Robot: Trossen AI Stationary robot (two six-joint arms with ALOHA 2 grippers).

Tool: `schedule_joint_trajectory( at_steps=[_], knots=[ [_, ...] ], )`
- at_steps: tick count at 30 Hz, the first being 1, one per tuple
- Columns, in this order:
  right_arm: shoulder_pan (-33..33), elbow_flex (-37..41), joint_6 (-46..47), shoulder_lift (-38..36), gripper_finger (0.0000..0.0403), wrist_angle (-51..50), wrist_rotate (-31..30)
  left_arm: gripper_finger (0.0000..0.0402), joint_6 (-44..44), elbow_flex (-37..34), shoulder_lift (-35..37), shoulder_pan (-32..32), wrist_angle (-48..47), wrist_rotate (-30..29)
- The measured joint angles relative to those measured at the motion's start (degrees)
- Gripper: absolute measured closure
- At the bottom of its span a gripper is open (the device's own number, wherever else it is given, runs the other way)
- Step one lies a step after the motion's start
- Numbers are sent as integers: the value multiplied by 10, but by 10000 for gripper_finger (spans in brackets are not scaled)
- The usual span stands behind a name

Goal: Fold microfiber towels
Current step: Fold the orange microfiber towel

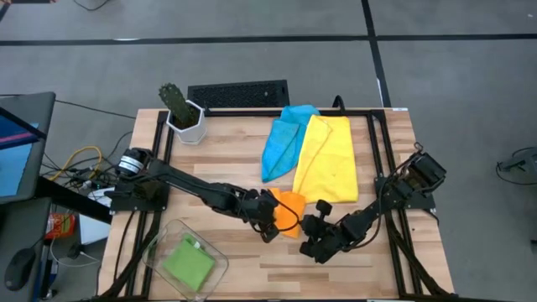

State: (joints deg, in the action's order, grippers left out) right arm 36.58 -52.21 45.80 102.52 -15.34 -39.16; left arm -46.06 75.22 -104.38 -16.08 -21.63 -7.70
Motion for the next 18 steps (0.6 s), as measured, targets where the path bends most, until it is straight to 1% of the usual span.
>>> schedule_joint_trajectory(
  at_steps=[3,9,11,13,18],
  knots=[
    [2,0,5,0,381,-2,2,401,-1,1,-14,2,44,14],
    [9,0,10,0,386,-6,3,402,-6,0,-32,2,47,27],
    [12,0,20,-1,387,-12,4,402,-10,1,-42,2,71,35],
    [14,0,31,-2,385,-14,4,402,-11,-1,-46,2,63,41],
    [20,0,42,-3,378,-27,4,402,-18,0,-52,2,94,40]
  ],
)
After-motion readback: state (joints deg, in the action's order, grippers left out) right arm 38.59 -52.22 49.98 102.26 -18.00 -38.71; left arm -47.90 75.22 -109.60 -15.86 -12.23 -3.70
